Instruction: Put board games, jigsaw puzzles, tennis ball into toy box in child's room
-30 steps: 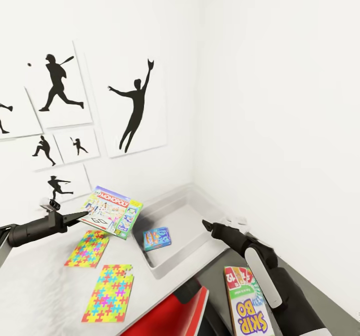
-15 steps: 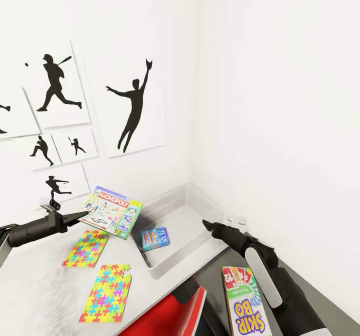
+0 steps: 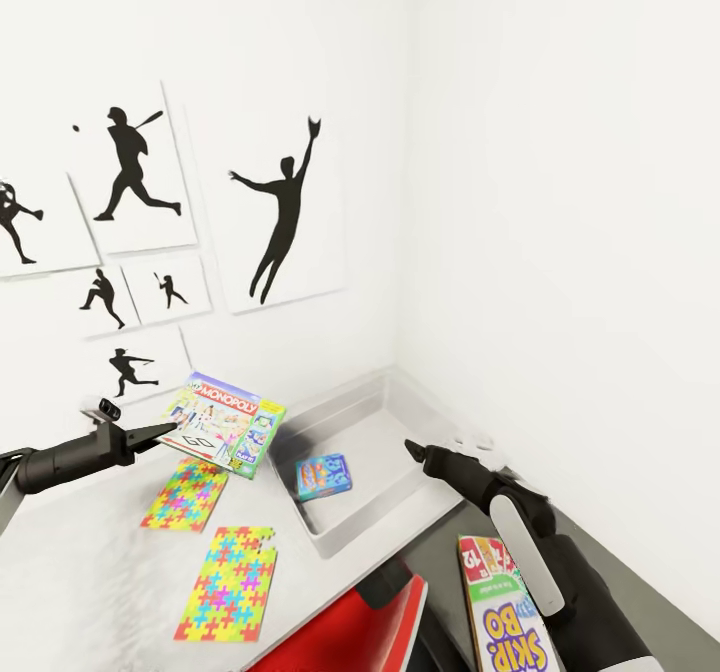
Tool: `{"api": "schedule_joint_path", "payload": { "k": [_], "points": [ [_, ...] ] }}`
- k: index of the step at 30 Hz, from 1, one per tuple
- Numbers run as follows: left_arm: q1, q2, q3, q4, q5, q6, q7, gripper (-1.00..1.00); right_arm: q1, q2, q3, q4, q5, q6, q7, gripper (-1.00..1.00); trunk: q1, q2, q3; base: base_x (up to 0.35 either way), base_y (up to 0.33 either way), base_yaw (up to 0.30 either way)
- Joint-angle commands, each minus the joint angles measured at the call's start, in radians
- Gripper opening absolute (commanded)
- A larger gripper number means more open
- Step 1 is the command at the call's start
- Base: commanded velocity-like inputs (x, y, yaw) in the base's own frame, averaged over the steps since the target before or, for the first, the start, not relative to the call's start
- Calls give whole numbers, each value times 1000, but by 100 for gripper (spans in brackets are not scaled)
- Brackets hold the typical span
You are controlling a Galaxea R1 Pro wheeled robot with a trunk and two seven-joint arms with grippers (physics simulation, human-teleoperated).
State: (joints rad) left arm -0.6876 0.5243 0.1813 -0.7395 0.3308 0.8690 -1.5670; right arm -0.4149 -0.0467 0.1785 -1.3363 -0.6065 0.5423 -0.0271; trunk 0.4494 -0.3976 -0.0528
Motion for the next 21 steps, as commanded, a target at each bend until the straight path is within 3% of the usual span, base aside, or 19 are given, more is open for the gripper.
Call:
{"api": "schedule_joint_path", "payload": {
  "k": [1,10,21],
  "points": [
    [-1,0,0,0,1,10,-4,-100,-1,-1,1,-1,-5,3,-2,100,1,-2,-3,4,12,203],
    [-1,-1,0,0,1,11,-4,-100,-1,-1,0,-1,-6,2,2,100,1,-2,-12,9,3,194],
    [-1,-1,0,0,1,10,-4,-100,-1,-1,-1,-1,-7,2,3,100,1,-2,-14,42,4,21]
  ]
}}
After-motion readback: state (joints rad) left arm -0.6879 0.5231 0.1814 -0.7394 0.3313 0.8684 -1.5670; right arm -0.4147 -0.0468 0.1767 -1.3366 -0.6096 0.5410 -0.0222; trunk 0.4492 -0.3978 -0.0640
